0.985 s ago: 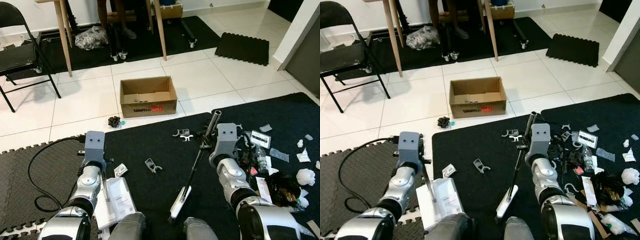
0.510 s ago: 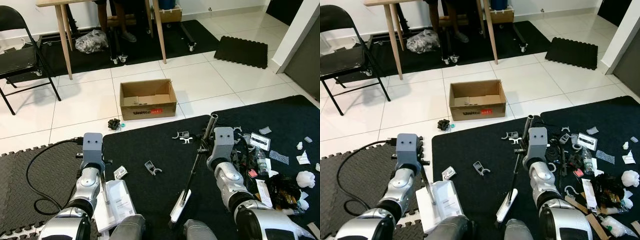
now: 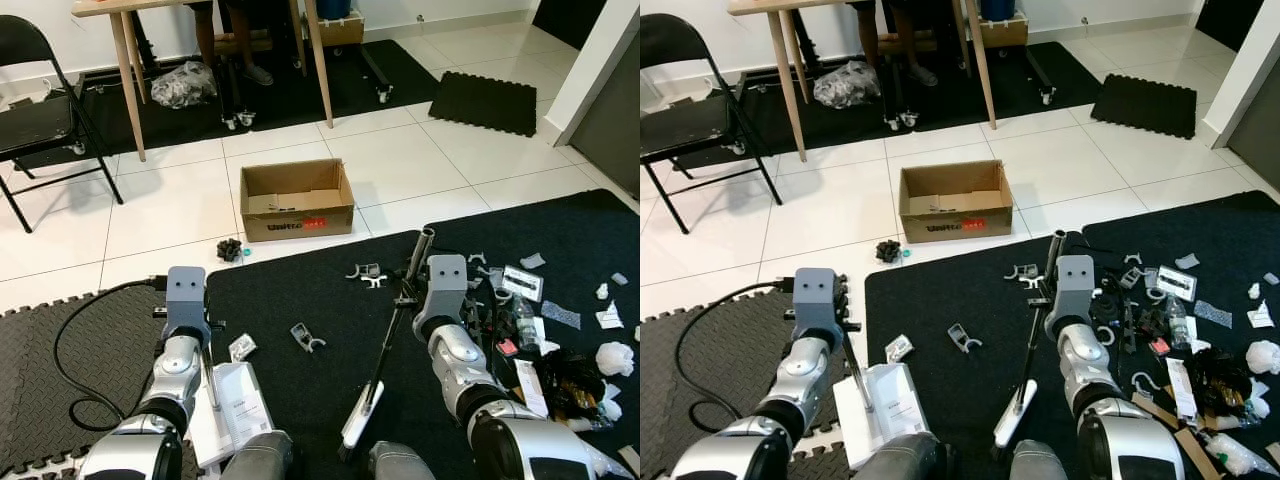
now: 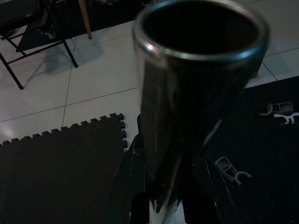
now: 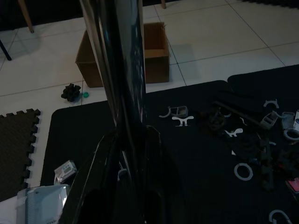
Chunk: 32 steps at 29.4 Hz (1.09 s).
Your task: Sweep floor
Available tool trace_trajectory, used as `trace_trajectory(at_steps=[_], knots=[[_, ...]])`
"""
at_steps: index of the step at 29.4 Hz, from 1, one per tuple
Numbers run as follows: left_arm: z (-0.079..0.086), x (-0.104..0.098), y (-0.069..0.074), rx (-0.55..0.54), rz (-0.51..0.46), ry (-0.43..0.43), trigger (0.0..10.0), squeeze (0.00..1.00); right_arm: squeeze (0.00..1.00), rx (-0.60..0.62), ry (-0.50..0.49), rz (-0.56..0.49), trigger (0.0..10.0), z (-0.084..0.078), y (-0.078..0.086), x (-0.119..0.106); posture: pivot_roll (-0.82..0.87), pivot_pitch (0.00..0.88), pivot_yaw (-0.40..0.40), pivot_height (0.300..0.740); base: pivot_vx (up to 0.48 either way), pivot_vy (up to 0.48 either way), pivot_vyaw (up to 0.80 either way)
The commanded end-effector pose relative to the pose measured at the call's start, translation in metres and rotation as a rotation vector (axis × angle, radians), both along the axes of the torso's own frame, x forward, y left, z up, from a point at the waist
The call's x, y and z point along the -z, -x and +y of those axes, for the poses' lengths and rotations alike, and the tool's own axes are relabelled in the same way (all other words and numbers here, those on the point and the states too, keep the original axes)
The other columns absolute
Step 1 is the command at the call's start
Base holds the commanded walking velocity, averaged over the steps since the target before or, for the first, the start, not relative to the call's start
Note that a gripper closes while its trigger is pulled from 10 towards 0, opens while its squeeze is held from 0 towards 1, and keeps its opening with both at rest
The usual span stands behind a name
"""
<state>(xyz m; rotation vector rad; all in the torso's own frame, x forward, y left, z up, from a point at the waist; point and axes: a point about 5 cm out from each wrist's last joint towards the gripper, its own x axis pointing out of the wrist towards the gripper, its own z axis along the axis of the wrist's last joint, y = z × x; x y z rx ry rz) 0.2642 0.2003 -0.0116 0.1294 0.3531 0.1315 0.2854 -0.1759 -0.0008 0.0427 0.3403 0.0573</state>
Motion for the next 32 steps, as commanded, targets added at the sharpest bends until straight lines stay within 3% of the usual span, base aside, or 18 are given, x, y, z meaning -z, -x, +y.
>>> trace_trajectory(at_steps=[1,32], knots=[[0.0031,0.0169,0.0155,-0.018,0.114,-0.002,10.0,0.0,0.0,0.013,-0.012,0.025,10.0,0.0006,0.004,0.0048,0.01,0.0,0.043,0.74,0.0,0.0,0.0],[0.0026,0.017,0.0149,-0.013,0.122,-0.023,10.0,0.0,0.0,0.014,-0.001,0.032,10.0,0.0003,0.0038,0.005,0.0,0.0,0.042,0.74,0.0,0.0,0.0]])
